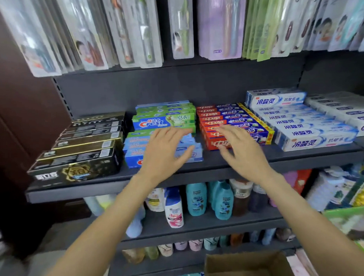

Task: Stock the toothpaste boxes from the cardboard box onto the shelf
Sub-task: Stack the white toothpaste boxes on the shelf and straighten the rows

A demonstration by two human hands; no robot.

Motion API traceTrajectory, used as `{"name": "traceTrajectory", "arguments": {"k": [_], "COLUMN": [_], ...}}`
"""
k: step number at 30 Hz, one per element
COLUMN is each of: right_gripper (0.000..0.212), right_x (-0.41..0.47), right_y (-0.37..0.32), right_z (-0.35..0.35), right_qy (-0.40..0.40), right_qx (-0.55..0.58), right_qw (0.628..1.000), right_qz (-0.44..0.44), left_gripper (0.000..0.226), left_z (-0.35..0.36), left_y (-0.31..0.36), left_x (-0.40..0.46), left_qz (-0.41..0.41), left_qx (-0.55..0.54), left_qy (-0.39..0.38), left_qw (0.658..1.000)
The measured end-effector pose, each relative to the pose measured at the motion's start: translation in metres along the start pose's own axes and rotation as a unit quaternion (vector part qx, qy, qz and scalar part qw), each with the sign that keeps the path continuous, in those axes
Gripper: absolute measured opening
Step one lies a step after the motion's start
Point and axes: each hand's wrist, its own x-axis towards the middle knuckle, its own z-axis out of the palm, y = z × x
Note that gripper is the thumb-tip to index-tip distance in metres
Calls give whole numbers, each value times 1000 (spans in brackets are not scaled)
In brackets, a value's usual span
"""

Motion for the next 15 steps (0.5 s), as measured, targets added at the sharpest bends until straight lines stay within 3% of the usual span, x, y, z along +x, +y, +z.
{"name": "traceTrajectory", "arguments": {"k": [3, 7, 15], "right_gripper": [53, 61, 55], "right_x": [8, 27, 39], "right_y": [-43, -58, -42], "right_z": [18, 48, 65], "right_qy": [-47, -132, -130], "right_qx": [72, -35, -125], "right_qw": [996, 991, 983], "right_qz": [-3, -18, 25], "left_gripper": [69, 98, 82], "left_z": [-13, 4, 30], "left_y": [-54, -76, -59], "left_x": [-26, -35, -18], "left_qz": [-40, -80, -148], "left_qx": [34, 95, 129], "left_qy": [-86, -228, -273], "left_qw": [995, 966, 942]}}
